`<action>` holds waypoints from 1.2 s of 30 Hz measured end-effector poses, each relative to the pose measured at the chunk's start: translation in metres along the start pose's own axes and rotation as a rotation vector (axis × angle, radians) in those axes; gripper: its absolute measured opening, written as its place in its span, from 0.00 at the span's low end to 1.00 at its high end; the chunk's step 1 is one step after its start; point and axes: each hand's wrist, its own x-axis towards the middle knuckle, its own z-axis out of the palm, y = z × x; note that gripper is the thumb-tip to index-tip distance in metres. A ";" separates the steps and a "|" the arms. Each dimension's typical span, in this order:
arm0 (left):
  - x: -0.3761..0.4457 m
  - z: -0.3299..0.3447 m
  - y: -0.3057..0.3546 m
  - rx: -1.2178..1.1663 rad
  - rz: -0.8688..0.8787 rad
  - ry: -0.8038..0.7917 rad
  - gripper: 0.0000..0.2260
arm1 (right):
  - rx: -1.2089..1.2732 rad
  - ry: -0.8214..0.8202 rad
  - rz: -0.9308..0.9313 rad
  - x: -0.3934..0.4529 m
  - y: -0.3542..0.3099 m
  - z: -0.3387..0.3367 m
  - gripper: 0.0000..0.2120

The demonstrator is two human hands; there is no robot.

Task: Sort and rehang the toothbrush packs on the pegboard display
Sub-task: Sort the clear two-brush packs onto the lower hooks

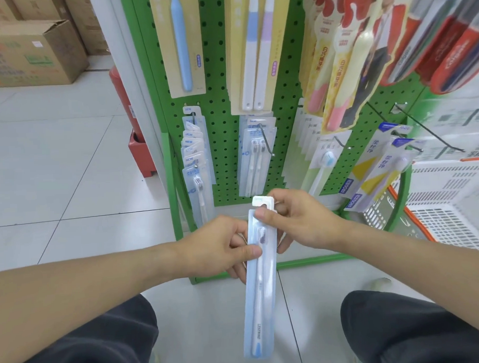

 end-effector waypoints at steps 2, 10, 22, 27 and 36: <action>0.001 -0.001 0.001 0.009 -0.015 -0.010 0.06 | 0.009 0.017 0.009 0.000 -0.001 -0.002 0.16; 0.004 -0.004 0.002 0.018 -0.029 -0.011 0.03 | 0.002 0.026 0.018 0.001 0.000 -0.008 0.24; 0.002 -0.004 0.001 0.132 -0.025 -0.036 0.06 | 0.032 0.056 0.022 -0.002 0.001 -0.004 0.16; 0.002 -0.003 0.001 0.052 -0.017 -0.026 0.04 | 0.086 0.043 0.021 0.002 0.003 -0.002 0.12; 0.005 -0.006 -0.003 -0.122 -0.015 0.046 0.09 | 0.057 0.036 -0.022 0.003 0.009 -0.007 0.13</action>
